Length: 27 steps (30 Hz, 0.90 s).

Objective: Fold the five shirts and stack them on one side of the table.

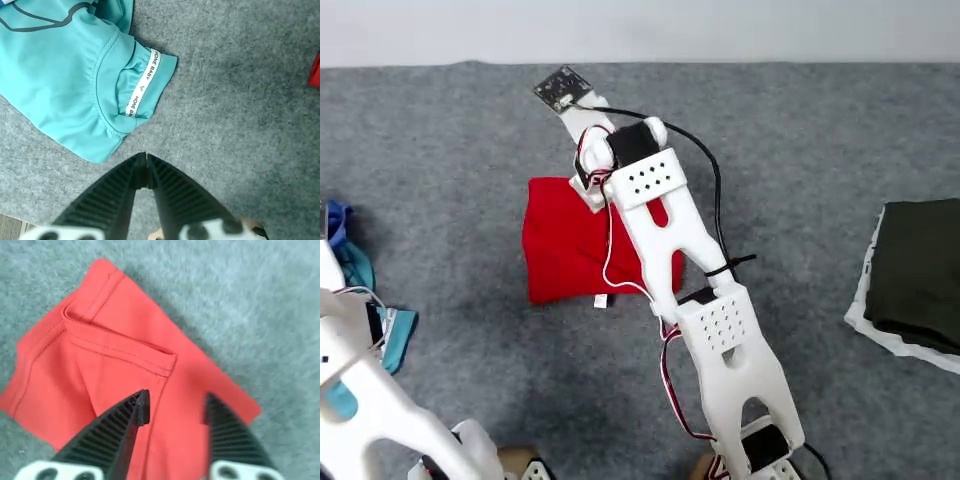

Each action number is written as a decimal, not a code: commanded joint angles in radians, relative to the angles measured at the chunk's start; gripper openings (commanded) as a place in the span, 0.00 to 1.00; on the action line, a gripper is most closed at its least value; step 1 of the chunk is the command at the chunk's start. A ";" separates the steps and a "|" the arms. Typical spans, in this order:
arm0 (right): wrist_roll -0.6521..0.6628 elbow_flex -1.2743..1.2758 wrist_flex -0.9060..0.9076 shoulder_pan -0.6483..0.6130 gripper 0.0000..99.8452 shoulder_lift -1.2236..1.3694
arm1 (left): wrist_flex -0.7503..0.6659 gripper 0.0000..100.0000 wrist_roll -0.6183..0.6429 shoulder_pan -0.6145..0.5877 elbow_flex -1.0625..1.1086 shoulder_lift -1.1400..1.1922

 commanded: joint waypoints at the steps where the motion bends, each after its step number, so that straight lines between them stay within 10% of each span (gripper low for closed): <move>1: -0.026 -0.015 -0.024 -0.004 0.22 0.025 | 0.000 0.01 0.011 0.002 -0.002 -0.023; 27: 0.155 -0.130 0.050 -0.025 0.01 0.162 | 0.000 0.01 0.011 0.006 -0.001 -0.015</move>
